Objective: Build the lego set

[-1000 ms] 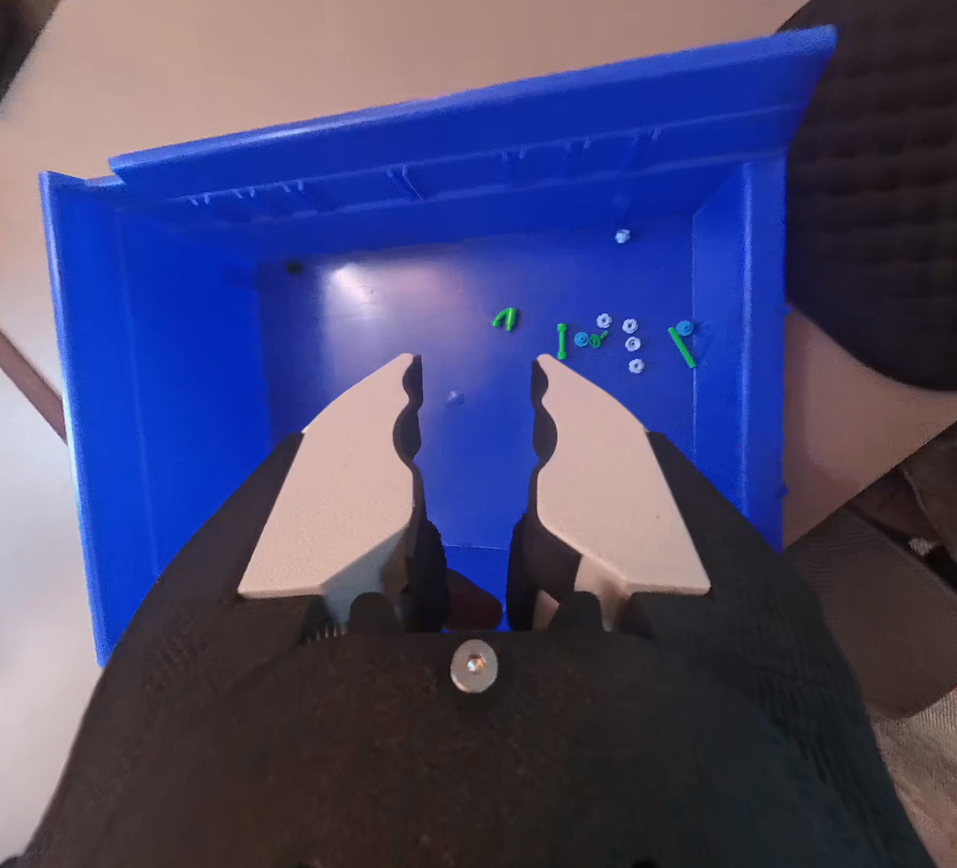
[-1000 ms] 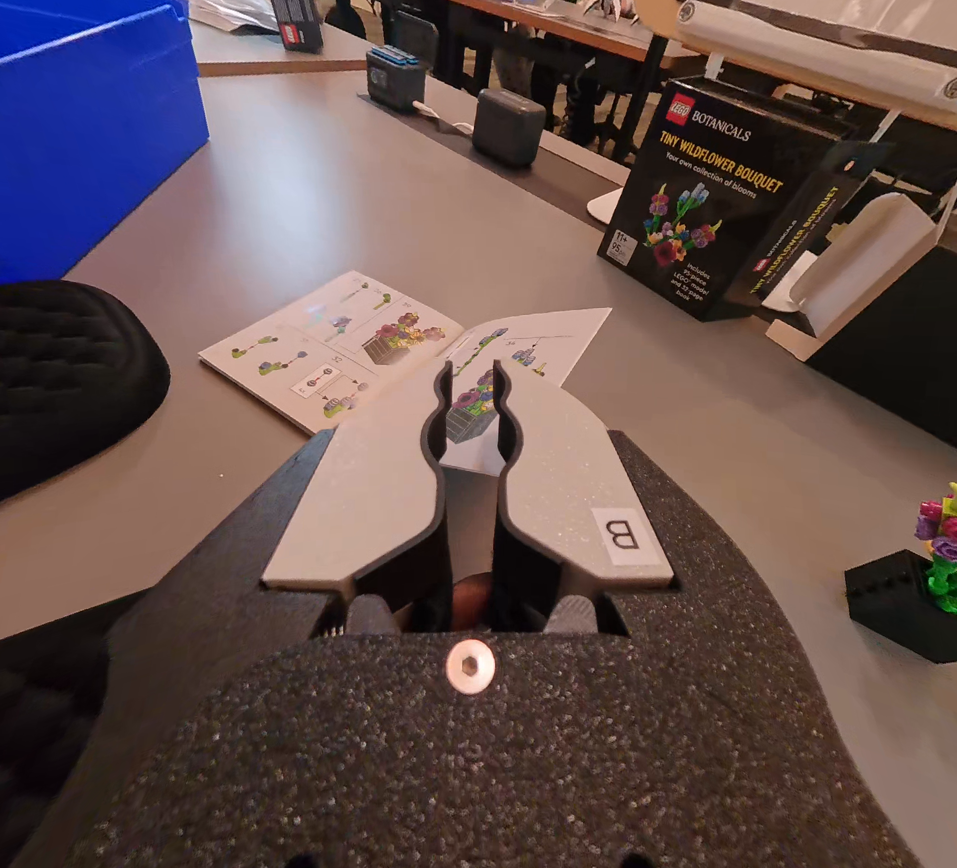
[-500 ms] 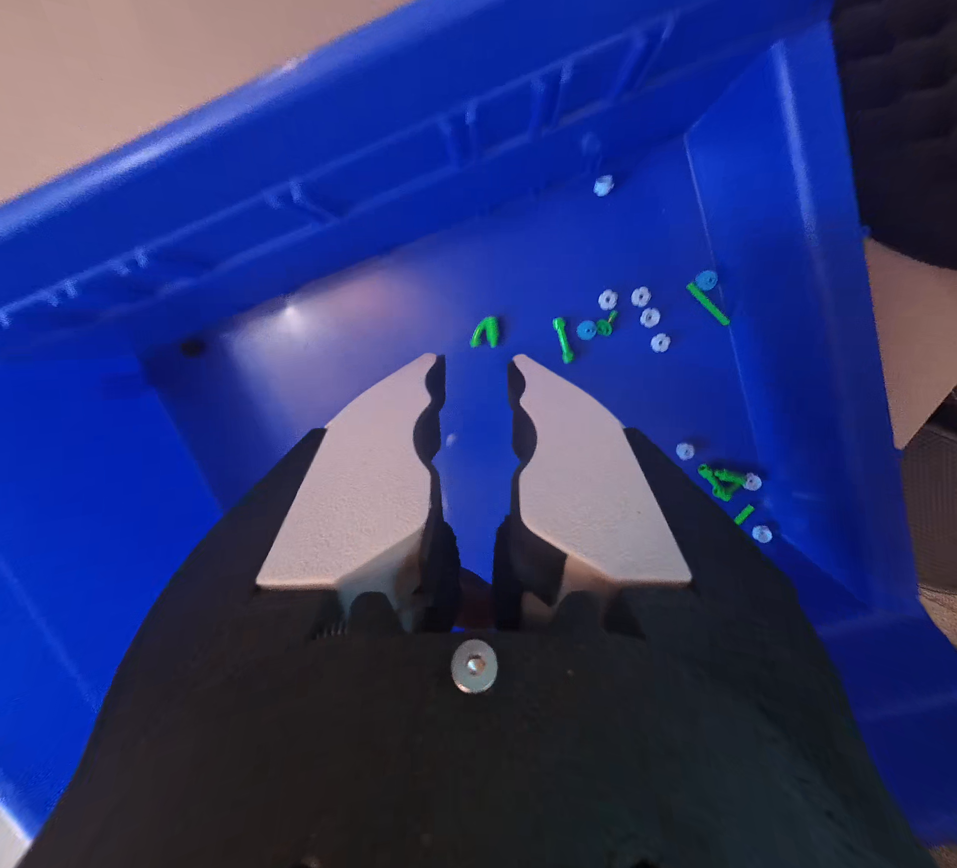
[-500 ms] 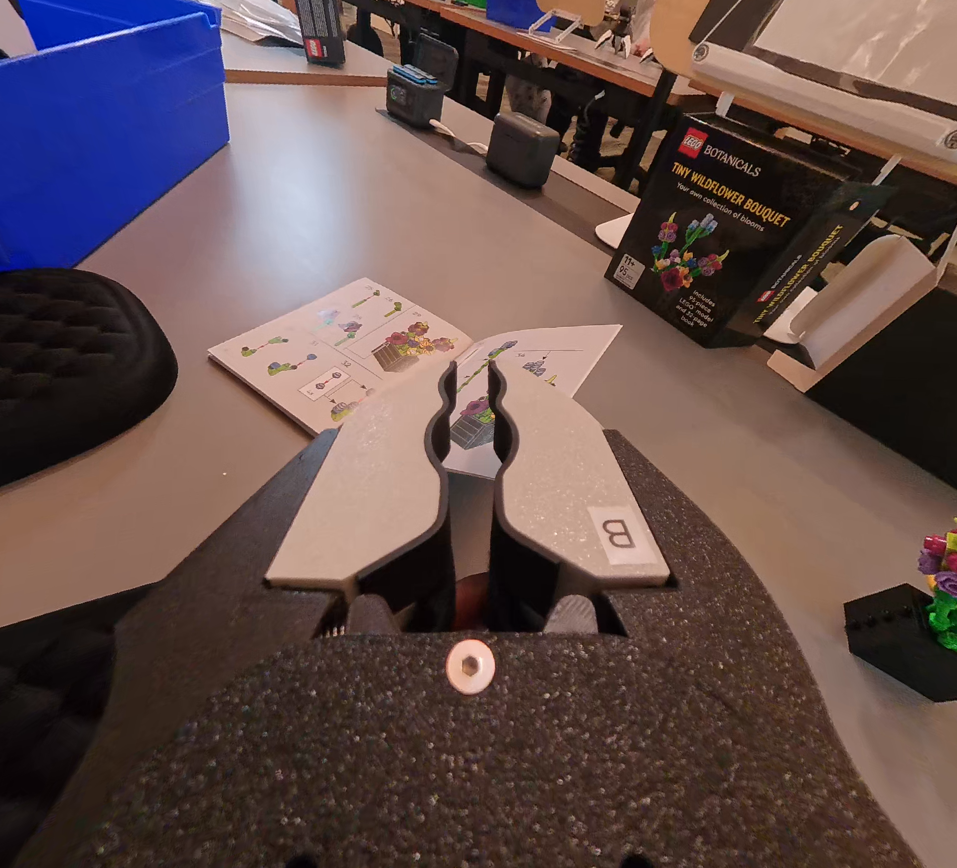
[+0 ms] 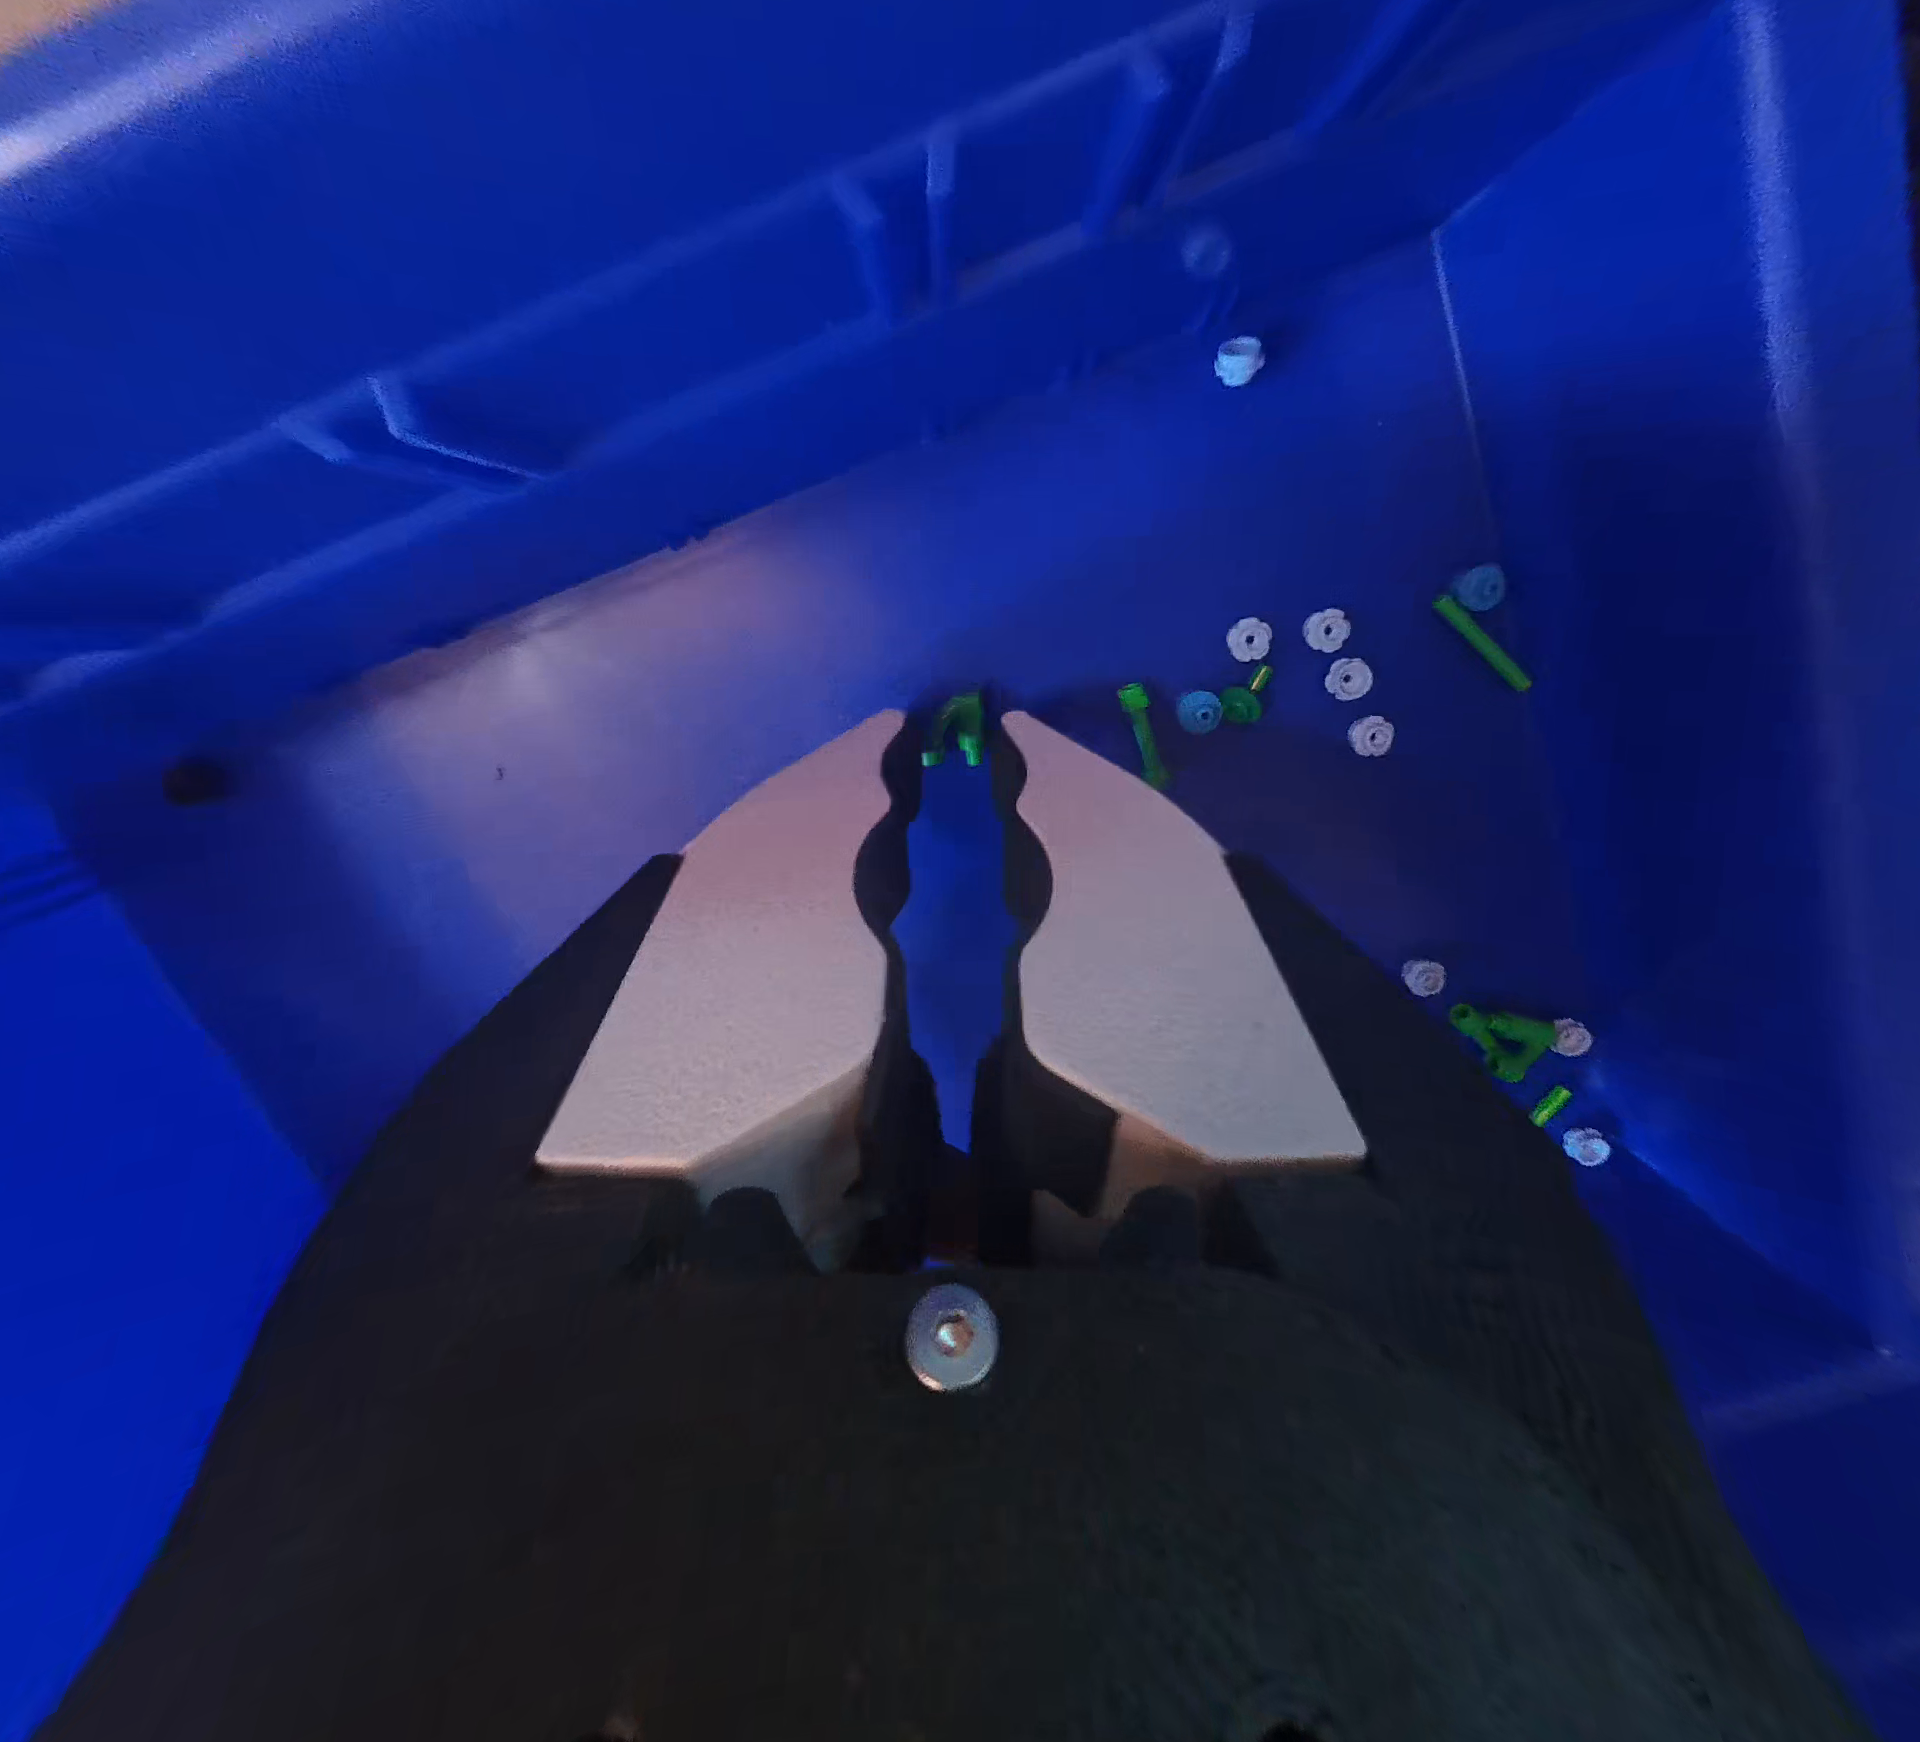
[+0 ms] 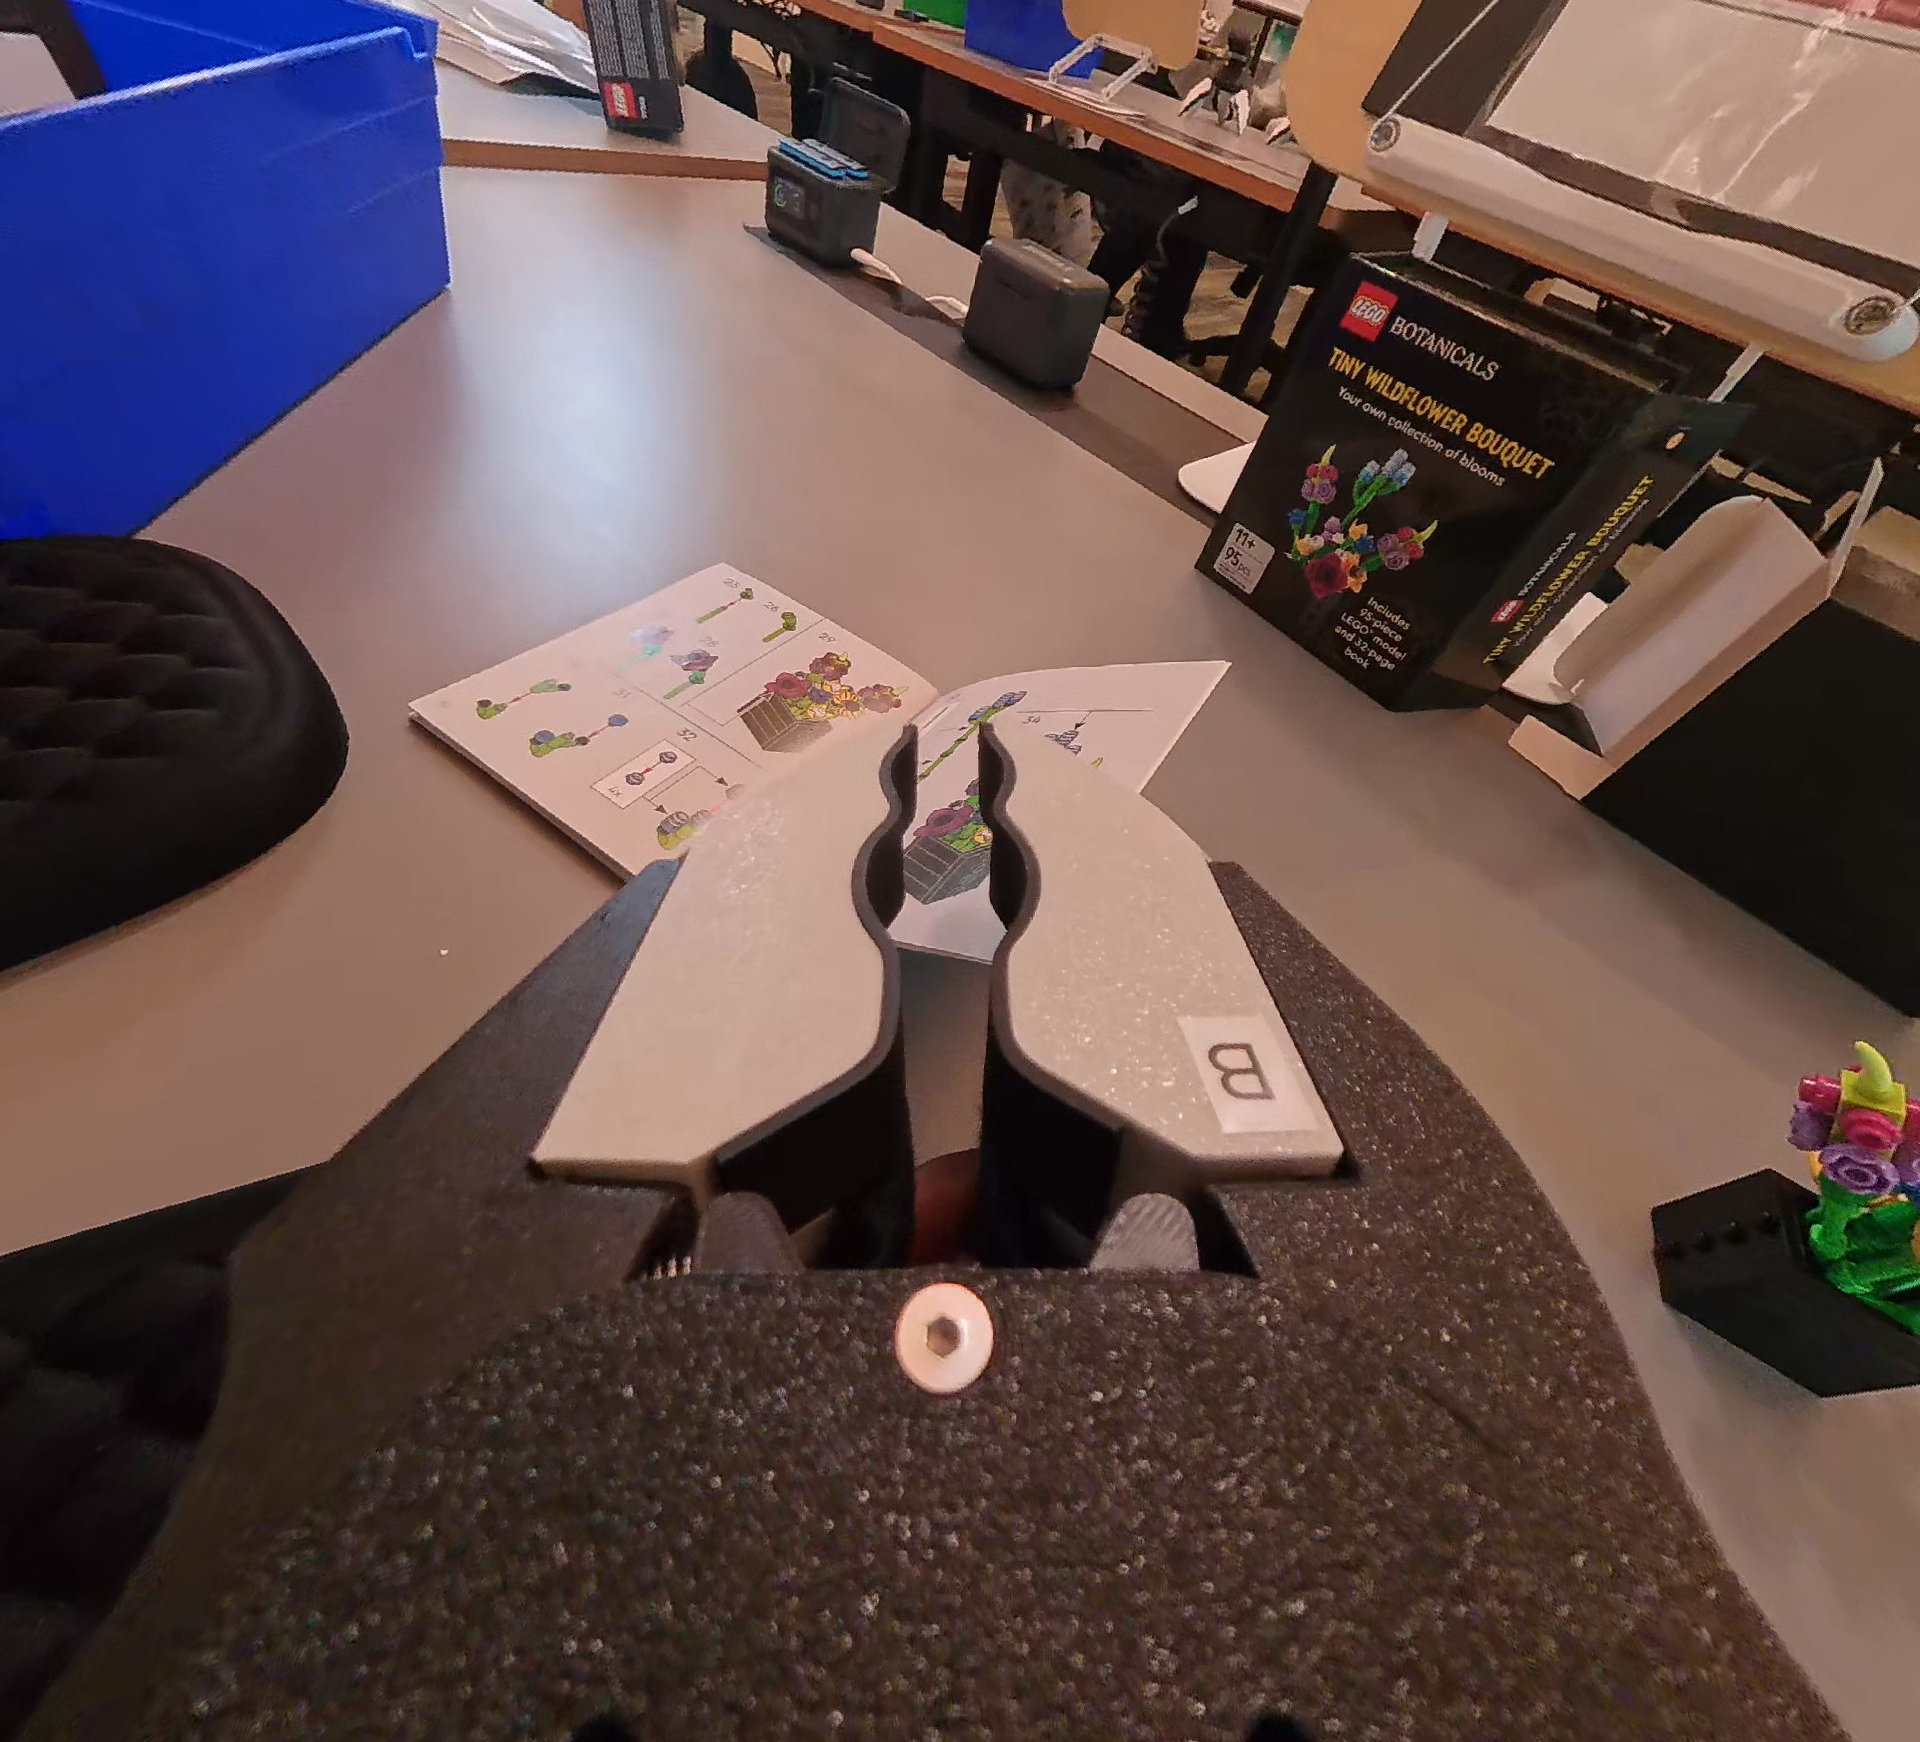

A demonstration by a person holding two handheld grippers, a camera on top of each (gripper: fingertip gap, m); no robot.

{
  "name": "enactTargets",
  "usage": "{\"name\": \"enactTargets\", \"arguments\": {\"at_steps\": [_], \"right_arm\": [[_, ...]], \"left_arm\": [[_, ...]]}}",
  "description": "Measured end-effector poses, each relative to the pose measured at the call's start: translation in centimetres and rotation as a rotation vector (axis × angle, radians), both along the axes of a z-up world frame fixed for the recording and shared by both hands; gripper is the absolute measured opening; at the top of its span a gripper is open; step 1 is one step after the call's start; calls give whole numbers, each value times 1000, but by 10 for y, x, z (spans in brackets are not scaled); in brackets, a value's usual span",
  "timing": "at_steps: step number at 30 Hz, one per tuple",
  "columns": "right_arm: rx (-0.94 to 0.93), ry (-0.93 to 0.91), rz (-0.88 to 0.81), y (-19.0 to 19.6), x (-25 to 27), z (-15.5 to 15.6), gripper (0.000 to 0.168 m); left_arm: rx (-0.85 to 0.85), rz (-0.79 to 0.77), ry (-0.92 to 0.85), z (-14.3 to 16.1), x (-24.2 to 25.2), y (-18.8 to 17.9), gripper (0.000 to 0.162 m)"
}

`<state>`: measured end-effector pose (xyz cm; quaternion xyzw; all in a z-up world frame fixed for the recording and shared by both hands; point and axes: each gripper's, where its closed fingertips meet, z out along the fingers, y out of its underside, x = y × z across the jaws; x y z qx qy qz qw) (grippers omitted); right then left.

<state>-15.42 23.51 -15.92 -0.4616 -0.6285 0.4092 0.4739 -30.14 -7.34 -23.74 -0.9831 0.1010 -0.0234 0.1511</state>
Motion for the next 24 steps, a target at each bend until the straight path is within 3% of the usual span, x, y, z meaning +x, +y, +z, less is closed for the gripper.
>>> {"name": "enactTargets", "arguments": {"at_steps": [3, 6, 9, 11, 15, 19, 24], "right_arm": [[-2, 8, 28, -5, 1, 2, 11], [-23, 60, 114, -19, 4, 14, 12], [-50, 177, 303, -54, 12, 44, 14], [-9, 243, 469, -88, 20, 68, 16], [80, 229, 858, -156, 37, 105, 18], [96, 151, 1197, -197, 53, 117, 19], [269, 100, 1291, -218, 53, 101, 21]], "left_arm": [[29, 86, 18, 12, -5, 2, 13], [352, 269, -97, 64, 6, 31, 13], [841, 392, -522, 154, 49, 65, 12], [967, 368, -850, 192, 85, 73, 12], [810, 210, -1106, 191, 148, 85, 12], [614, 38, -1126, 178, 190, 91, 12], [509, -57, -1139, 176, 211, 95, 12]]}}
